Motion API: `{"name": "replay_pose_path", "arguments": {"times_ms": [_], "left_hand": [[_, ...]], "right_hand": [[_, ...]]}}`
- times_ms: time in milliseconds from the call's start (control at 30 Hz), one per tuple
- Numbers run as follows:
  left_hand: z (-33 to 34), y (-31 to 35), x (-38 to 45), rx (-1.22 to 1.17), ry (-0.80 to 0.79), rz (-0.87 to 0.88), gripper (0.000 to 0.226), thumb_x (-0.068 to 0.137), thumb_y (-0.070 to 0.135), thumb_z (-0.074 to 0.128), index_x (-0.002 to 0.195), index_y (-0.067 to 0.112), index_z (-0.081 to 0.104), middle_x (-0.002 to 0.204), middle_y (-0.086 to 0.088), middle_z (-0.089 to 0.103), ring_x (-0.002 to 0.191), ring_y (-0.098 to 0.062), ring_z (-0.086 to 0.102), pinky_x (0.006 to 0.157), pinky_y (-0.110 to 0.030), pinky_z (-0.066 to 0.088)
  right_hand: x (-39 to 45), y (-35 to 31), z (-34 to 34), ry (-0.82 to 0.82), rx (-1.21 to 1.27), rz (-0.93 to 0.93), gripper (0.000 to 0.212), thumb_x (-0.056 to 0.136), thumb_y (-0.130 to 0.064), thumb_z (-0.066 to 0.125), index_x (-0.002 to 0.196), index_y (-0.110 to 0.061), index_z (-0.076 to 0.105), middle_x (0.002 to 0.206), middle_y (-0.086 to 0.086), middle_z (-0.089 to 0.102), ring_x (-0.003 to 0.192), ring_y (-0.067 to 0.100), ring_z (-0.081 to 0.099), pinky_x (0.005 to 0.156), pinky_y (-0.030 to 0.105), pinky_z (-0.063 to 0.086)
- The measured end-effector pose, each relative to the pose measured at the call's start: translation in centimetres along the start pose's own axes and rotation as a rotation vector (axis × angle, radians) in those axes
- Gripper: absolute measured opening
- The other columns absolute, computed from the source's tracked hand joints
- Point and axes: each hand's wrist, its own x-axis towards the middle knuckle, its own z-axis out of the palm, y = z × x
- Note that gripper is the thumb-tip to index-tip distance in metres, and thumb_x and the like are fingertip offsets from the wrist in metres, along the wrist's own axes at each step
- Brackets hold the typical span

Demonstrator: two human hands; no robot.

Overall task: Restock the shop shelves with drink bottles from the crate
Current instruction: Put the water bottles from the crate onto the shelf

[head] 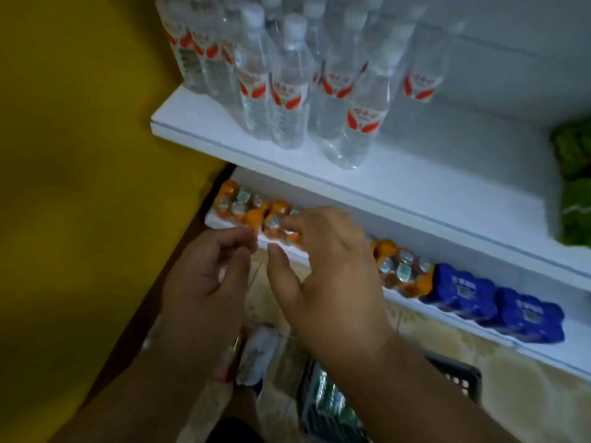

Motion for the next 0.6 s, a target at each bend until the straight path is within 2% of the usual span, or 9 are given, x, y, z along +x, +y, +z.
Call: {"name": "replay_pose_path", "arguments": {"times_ms": [100,167,267,300,400,467,533,600], "left_hand": [[0.6,0.5,-6.7,0.058,-0.074,-0.073,0.022,0.092,0.034,0.052,0.101,0.047,0.068,0.105,0.019,0.072,0.099,-0.006,0.068,0.082,-0.030,0.052],[1.6,1.0,-10.5,0.034,-0.116,-0.150,0.025,0.092,0.030,0.051,0.102,0.043,0.069,0.108,0.020,0.070,0.092,-0.010,0.069,0.075,-0.032,0.054],[2.9,2.2,-14.3,0.090,-0.143,-0.138,0.023,0.089,0.028,0.051,0.099,0.036,0.071,0.101,0.021,0.070,0.095,0.002,0.066,0.075,-0.008,0.048],[3.1,2.4,-15.0,0.111,-0.164,-0.119,0.023,0.088,0.030,0.051,0.098,0.034,0.071,0.097,0.019,0.070,0.095,0.002,0.066,0.076,-0.006,0.046],[2.7,1.5,-16.2,0.073,-0.182,-0.110,0.020,0.088,0.032,0.052,0.094,0.034,0.070,0.095,0.015,0.071,0.090,-0.004,0.068,0.077,-0.018,0.052],[2.3,0.4,-17.0,0.019,-0.188,-0.157,0.018,0.089,0.030,0.054,0.096,0.036,0.070,0.096,0.010,0.072,0.078,-0.008,0.066,0.071,-0.030,0.051],[2.2,-0.2,-17.4,0.001,-0.225,-0.187,0.018,0.089,0.030,0.054,0.097,0.037,0.069,0.097,0.008,0.073,0.072,-0.011,0.063,0.066,-0.033,0.048],[2.2,-1.6,-17.9,0.023,-0.281,-0.196,0.019,0.090,0.026,0.054,0.097,0.033,0.070,0.097,0.008,0.073,0.075,-0.013,0.065,0.065,-0.032,0.050]], "right_hand": [[-7.0,0.2,-3.0,-0.059,0.018,0.115,0.021,0.086,-0.015,0.070,0.104,-0.005,0.071,0.099,0.009,0.066,0.096,0.029,0.062,0.081,0.045,0.052],[-10.7,0.4,-4.7,-0.092,0.023,0.182,0.020,0.085,-0.013,0.071,0.103,-0.005,0.070,0.098,0.008,0.066,0.094,0.028,0.062,0.080,0.044,0.053],[-14.7,0.7,-6.3,-0.097,0.040,0.249,0.020,0.085,-0.013,0.071,0.104,-0.008,0.070,0.097,0.004,0.065,0.092,0.022,0.061,0.079,0.040,0.054],[-15.7,0.7,-6.4,-0.083,0.041,0.265,0.019,0.084,-0.014,0.070,0.103,-0.009,0.070,0.097,0.003,0.065,0.092,0.021,0.061,0.078,0.039,0.054],[-18.0,0.2,-5.9,-0.057,0.059,0.317,0.019,0.084,-0.017,0.067,0.101,-0.009,0.070,0.097,0.003,0.064,0.094,0.020,0.061,0.079,0.036,0.054],[-19.3,-0.1,-5.0,-0.031,0.068,0.350,0.019,0.083,-0.016,0.068,0.100,-0.008,0.070,0.096,0.003,0.064,0.095,0.019,0.061,0.080,0.031,0.051],[-20.2,0.0,-4.4,0.004,0.071,0.377,0.019,0.082,-0.014,0.069,0.099,-0.006,0.070,0.095,0.003,0.065,0.093,0.019,0.062,0.079,0.028,0.050],[-21.6,0.5,-3.2,0.015,0.082,0.442,0.019,0.084,-0.011,0.071,0.101,-0.005,0.070,0.096,0.005,0.065,0.094,0.022,0.063,0.078,0.030,0.051]]}}
